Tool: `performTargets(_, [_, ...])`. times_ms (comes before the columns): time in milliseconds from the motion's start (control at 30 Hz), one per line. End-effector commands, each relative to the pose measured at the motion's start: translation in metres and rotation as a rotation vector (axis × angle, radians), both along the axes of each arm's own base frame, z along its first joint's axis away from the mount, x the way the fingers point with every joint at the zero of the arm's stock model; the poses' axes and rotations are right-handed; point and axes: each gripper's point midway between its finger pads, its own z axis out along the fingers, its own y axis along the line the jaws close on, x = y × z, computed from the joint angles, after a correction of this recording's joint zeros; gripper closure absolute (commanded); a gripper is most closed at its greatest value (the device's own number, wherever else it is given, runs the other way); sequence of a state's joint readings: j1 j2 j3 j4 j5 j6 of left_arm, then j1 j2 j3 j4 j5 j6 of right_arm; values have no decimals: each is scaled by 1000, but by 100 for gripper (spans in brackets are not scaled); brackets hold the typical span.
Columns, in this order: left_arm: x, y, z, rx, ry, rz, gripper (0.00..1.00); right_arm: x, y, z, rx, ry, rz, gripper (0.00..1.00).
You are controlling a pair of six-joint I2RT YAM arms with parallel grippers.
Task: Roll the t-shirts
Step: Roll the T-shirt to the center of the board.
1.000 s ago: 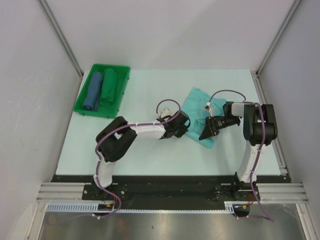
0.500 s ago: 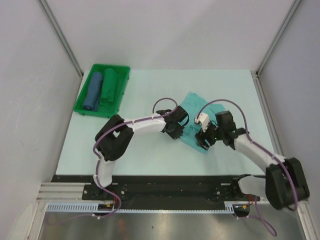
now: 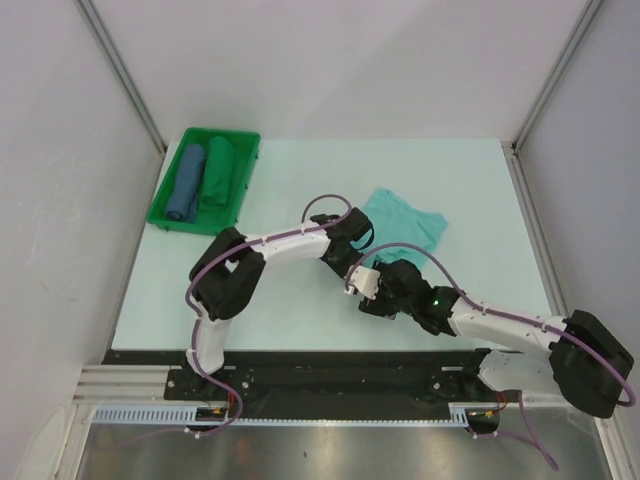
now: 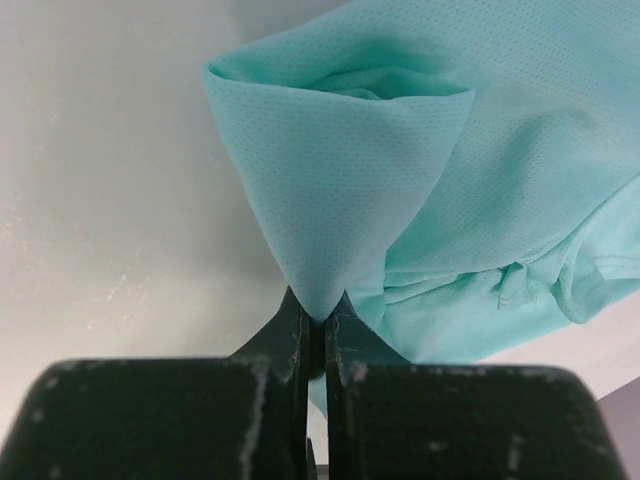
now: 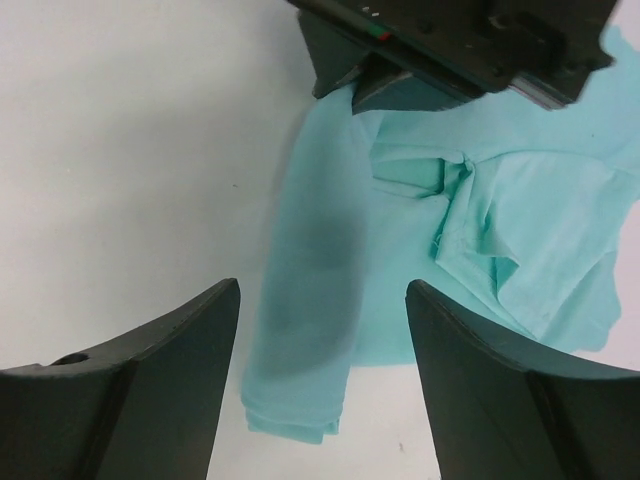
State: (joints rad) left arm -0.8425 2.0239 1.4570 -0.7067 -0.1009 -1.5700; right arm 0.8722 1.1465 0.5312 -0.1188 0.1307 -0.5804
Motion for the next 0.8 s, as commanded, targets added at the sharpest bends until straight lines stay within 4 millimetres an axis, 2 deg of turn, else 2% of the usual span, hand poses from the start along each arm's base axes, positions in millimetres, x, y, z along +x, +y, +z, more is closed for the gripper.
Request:
performTargets(0, [-14,23,-14,109,80,-18,100,10,-3,-4,-75,-76,-48,28])
performTargets(533, [-6,24,-18,108,85,-16,100,-3,6,-38,-198,-57,-8,32])
performTargets(633, [-5,23,-18,103,83,-19,100,0,5,-43,-199,-48,-17,40])
performTargets(667, [-6,23,-19,102,84,-23,100,2,3,-45,-199,-37,-28,50])
performTargets(767, [-6,23,-19,91,81,-27,100,9,4,-44,-157,-26,-41,56])
